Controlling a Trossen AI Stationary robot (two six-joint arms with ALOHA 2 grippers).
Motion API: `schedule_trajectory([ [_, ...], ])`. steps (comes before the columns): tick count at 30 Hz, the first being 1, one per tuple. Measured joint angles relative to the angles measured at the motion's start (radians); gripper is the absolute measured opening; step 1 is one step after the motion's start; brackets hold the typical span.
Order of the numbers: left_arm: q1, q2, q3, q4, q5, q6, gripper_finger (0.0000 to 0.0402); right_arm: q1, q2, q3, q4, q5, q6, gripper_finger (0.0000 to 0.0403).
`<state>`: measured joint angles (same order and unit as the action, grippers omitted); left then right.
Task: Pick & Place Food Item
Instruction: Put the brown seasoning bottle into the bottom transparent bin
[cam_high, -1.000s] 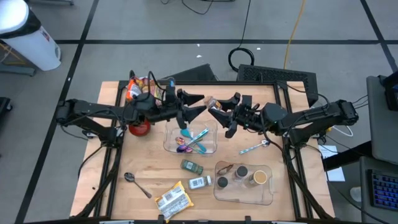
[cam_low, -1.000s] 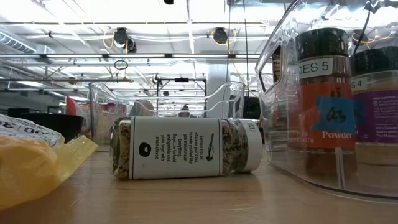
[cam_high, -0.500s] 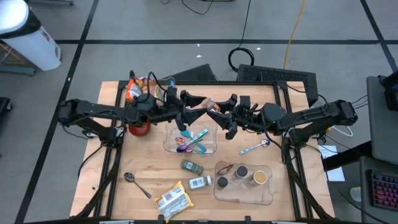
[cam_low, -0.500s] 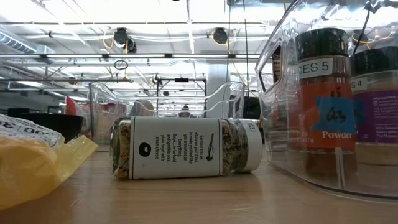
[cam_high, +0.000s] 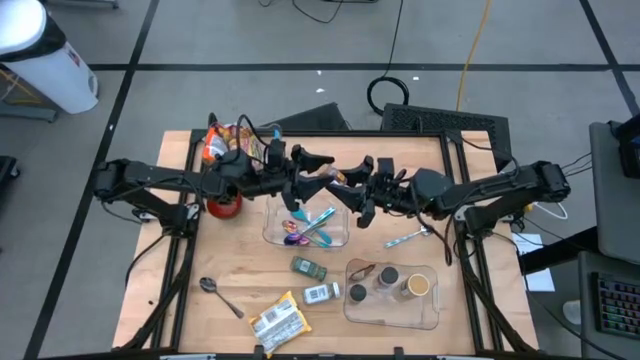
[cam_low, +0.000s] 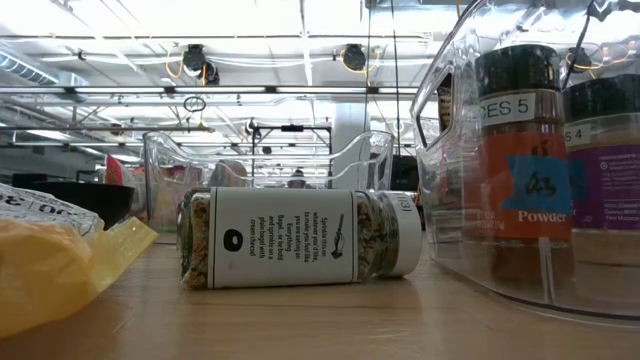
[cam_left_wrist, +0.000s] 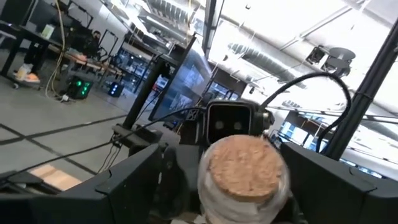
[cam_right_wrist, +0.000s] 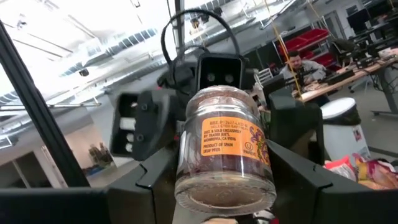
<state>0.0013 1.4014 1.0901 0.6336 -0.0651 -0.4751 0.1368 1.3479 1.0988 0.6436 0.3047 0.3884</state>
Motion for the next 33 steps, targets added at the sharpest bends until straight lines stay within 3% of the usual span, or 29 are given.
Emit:
schedule_trajectory([
  [3,0.000,0.000,0.000,-0.008,-0.006,-0.001,0.0300,0.000,0.011,0.000,0.014,0.000,0.015,0.0185],
  [10,-0.001,-0.002,0.000,-0.003,0.004,-0.007,0.0179,0.000,0.014,0.000,0.016,0.002,0.013,0.0185],
  [22,0.000,-0.002,0.000,0.000,0.020,-0.002,0.0179,0.000,0.014,0.000,0.018,0.001,0.012,0.0185],
  [33,0.000,-0.002,0.000,-0.002,0.042,0.026,0.0179,0.000,0.013,0.000,0.018,0.000,0.023,0.0221],
])
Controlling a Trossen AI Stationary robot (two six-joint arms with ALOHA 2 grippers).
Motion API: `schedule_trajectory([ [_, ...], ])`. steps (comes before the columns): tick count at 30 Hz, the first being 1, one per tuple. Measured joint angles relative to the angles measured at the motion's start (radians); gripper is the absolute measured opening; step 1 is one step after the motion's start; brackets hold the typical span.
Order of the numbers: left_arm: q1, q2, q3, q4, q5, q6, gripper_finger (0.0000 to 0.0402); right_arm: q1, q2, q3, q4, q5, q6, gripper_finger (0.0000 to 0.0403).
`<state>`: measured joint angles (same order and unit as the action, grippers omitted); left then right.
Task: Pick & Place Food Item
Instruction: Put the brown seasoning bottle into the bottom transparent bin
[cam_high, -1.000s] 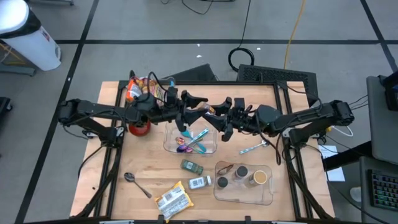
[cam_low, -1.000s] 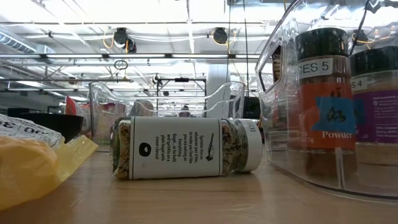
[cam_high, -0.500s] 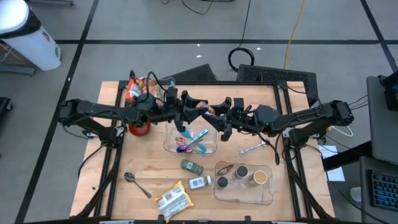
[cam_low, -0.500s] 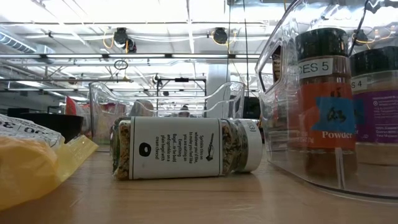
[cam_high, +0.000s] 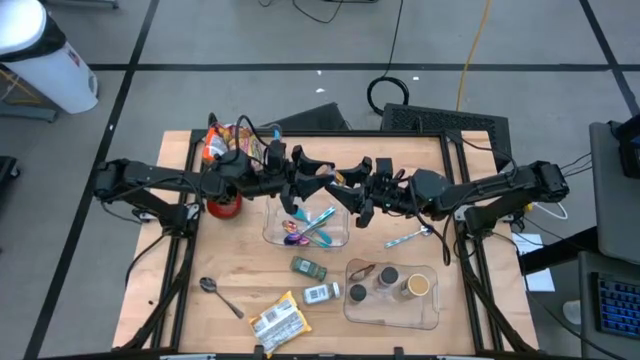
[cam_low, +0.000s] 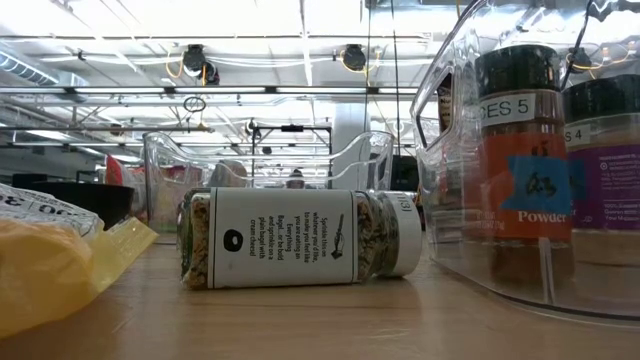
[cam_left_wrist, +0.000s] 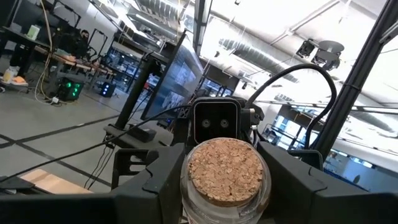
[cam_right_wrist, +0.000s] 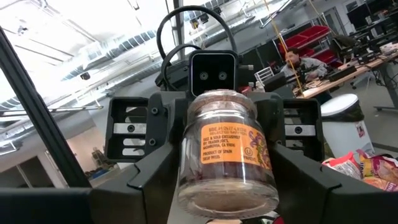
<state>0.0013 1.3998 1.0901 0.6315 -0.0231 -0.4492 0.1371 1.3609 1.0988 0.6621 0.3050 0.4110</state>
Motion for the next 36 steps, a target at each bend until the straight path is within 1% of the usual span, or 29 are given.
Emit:
schedule_trajectory([
  [10,0.000,0.000,0.002,0.000,0.004,0.022,0.0179,-0.001,-0.001,0.000,0.000,-0.020,-0.003,0.0214],
  [14,0.000,0.000,0.033,-0.051,0.008,0.036,0.0179,-0.001,-0.002,0.001,0.003,-0.021,-0.006,0.0216],
  [19,0.002,0.001,0.104,-0.174,0.026,0.085,0.0179,-0.004,-0.016,0.001,-0.001,-0.027,-0.018,0.0215],
  [23,0.006,0.002,0.180,-0.332,0.035,0.124,0.0179,-0.019,-0.032,0.001,-0.019,-0.055,-0.010,0.0217],
  [27,0.012,0.002,0.251,-0.465,0.039,0.161,0.0179,-0.050,-0.043,0.001,-0.045,-0.151,0.056,0.0220],
  [32,0.031,0.003,0.325,-0.607,0.066,0.192,0.0179,-0.083,-0.043,0.001,-0.064,-0.233,0.124,0.0221],
  [36,0.047,0.003,0.370,-0.724,0.104,0.193,0.0179,-0.111,-0.043,0.001,-0.078,-0.302,0.164,0.0235],
])
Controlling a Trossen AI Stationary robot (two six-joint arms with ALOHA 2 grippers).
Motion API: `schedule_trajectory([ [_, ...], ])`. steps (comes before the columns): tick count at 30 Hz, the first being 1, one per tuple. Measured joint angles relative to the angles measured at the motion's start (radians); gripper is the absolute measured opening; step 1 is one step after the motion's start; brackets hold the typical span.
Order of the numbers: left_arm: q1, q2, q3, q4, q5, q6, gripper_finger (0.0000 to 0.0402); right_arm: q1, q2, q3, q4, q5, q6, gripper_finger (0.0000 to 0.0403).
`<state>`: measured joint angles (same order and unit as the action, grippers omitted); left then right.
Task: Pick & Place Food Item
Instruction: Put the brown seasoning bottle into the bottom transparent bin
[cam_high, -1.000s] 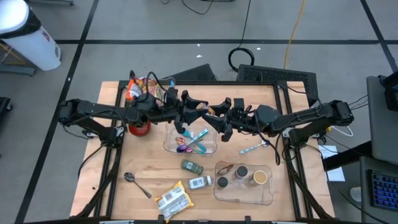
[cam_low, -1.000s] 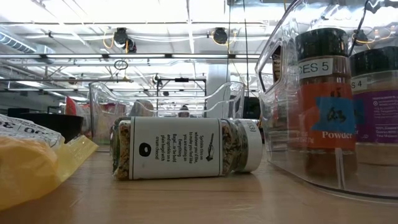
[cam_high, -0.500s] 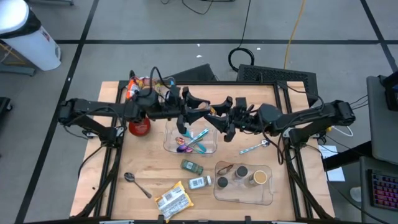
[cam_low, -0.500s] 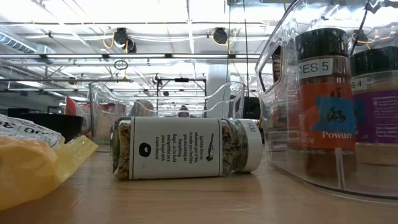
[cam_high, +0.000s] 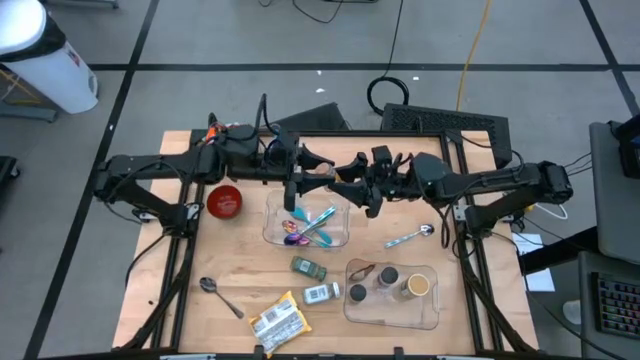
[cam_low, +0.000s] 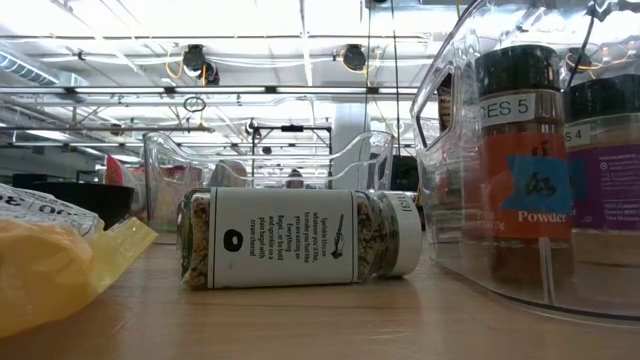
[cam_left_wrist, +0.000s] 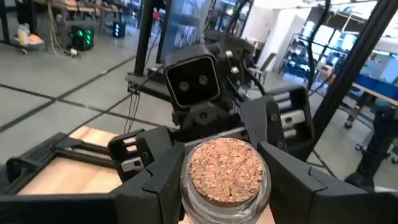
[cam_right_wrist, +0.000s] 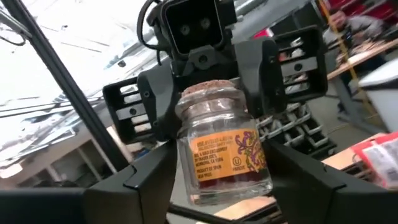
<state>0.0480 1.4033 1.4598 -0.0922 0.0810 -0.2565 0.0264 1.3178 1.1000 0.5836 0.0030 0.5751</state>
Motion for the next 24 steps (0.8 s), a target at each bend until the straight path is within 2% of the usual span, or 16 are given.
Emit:
schedule_trajectory([
  [4,0.011,-0.002,0.004,-0.036,0.035,-0.015,0.0179,-0.031,-0.001,0.000,-0.054,-0.094,0.015,0.0256],
  [8,0.026,-0.003,0.004,-0.079,0.082,-0.055,0.0179,-0.050,-0.001,0.000,-0.132,-0.184,-0.038,0.0273],
  [15,0.026,-0.003,0.004,-0.161,0.093,-0.017,0.0179,-0.053,-0.008,0.000,-0.259,-0.221,-0.172,0.0274],
  [19,0.020,-0.003,0.004,-0.185,0.090,0.027,0.0179,-0.061,-0.008,0.000,-0.288,-0.236,-0.101,0.0269],
  [24,-0.002,-0.003,0.004,-0.244,0.024,0.111,0.0179,-0.107,-0.018,0.000,-0.291,-0.357,0.023,0.0269],
])
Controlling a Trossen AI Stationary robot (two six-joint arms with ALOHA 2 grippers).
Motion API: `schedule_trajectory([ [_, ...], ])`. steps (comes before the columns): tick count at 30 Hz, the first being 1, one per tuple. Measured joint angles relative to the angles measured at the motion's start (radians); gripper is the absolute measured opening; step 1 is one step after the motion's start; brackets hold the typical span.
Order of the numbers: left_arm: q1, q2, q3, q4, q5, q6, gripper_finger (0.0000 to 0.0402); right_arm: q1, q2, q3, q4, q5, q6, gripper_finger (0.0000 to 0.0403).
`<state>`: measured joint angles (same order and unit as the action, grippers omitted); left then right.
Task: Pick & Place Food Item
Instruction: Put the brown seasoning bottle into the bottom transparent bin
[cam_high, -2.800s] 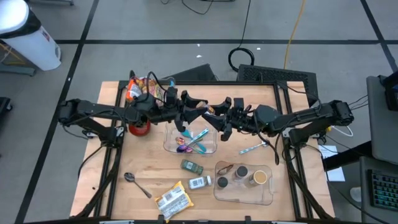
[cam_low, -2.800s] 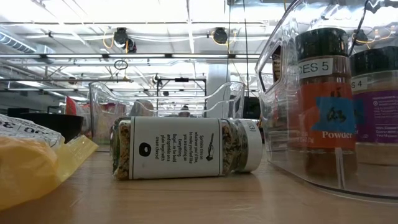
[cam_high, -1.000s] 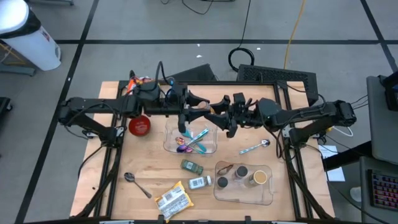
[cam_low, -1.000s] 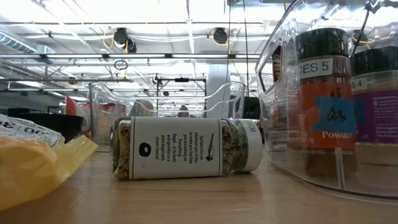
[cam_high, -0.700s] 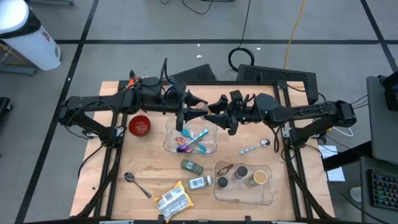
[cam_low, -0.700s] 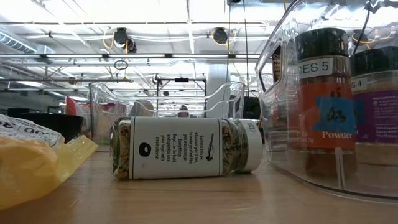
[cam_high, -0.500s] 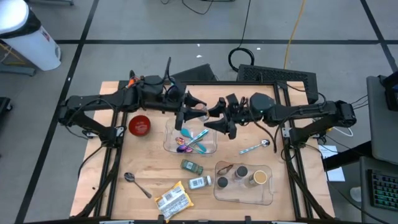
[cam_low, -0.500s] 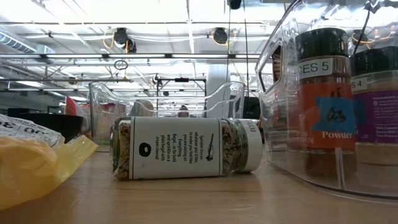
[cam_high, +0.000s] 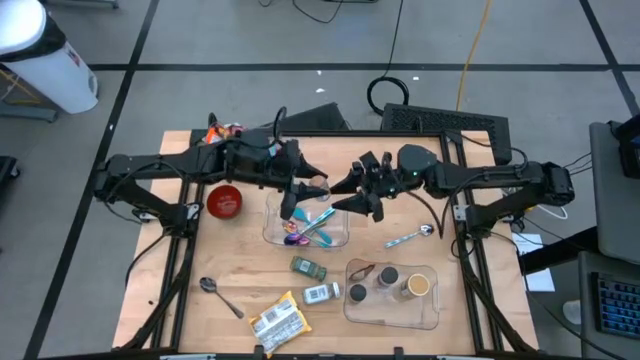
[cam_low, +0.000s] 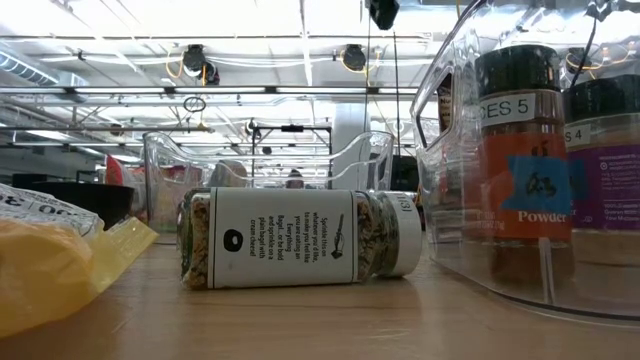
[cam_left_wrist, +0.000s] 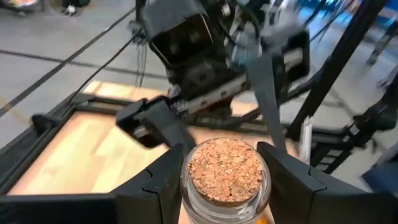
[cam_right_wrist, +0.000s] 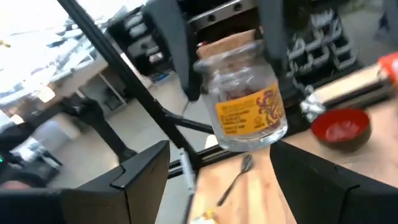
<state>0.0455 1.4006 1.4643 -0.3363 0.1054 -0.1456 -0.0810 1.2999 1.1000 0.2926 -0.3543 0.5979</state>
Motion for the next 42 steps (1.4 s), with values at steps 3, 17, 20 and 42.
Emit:
schedule_trajectory([
  [3,-0.006,0.000,0.000,-0.045,-0.027,0.013,0.0179,-0.023,-0.009,-0.001,-0.013,-0.027,0.081,0.0269],
  [17,-0.014,0.000,0.000,-0.101,-0.111,0.055,0.0179,-0.035,-0.010,0.000,-0.075,0.096,0.132,0.0256],
  [20,-0.014,0.000,0.000,-0.057,-0.109,0.058,0.0179,-0.035,-0.010,0.000,-0.073,0.097,0.118,0.0246],
  [42,-0.011,0.008,-0.001,0.074,-0.084,0.028,0.0179,-0.034,0.004,0.000,-0.012,0.108,0.047,0.0076],
])
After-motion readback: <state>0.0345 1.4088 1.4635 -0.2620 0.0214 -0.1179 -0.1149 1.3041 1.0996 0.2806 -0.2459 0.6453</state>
